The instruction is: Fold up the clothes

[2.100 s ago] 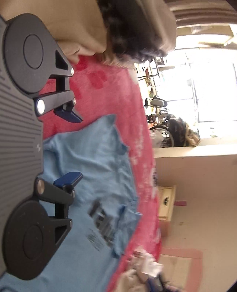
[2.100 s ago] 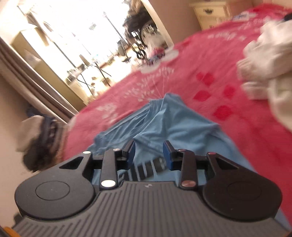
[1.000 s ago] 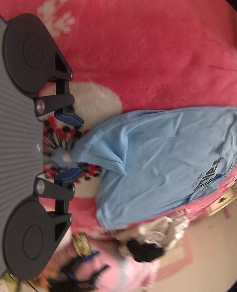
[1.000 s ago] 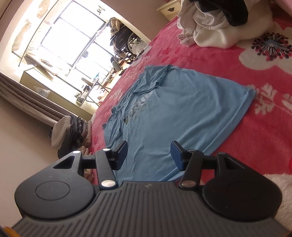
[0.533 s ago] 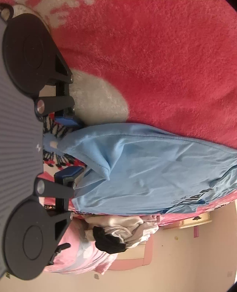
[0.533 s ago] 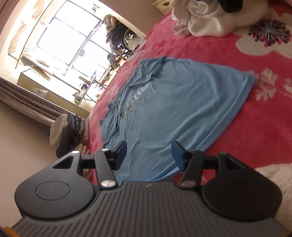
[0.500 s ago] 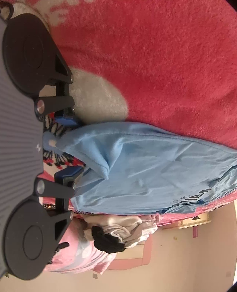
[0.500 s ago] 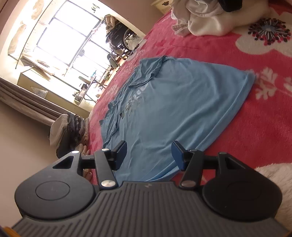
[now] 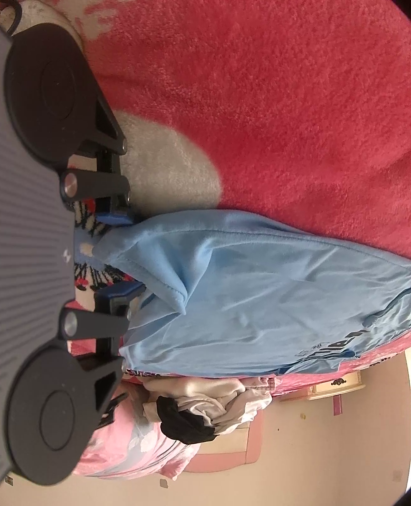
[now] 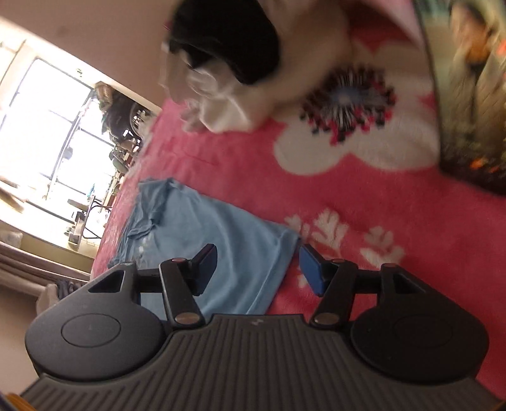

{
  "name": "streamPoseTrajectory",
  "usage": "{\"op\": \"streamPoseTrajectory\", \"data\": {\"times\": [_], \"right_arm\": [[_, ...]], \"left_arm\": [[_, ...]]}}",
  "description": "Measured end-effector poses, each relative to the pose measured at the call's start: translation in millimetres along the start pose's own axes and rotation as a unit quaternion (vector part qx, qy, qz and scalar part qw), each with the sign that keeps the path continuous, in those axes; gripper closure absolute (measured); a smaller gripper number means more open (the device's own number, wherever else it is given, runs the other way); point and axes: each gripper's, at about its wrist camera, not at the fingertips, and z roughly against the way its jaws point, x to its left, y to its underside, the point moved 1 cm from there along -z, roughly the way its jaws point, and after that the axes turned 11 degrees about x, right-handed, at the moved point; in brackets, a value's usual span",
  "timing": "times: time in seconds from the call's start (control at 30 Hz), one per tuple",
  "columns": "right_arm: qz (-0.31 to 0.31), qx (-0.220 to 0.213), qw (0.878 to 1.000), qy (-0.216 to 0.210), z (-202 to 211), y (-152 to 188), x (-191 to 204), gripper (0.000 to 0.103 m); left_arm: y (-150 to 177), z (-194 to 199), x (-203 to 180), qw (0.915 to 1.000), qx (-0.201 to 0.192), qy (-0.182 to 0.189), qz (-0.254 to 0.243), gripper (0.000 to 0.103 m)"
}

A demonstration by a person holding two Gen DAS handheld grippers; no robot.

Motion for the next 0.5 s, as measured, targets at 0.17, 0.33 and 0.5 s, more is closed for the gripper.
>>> {"op": "streamPoseTrajectory", "data": {"times": [0.17,0.33,0.5], "right_arm": [[0.07,-0.039,0.996,0.042,-28.2,-16.5,16.8,0.046],[0.143,-0.009,0.985,0.093,-58.9,-17.0,30.6,0.046],[0.158,0.007,0.982,0.102,-63.6,-8.2,29.2,0.046]], "left_arm": [[-1.8,-1.0,1.1,1.0,0.003,0.0,-0.002,0.068],[-1.7,-0.8,0.8,1.0,0.001,0.001,-0.002,0.066],[-1.6,-1.2,1.7,1.0,-0.001,0.009,-0.002,0.061]]}}
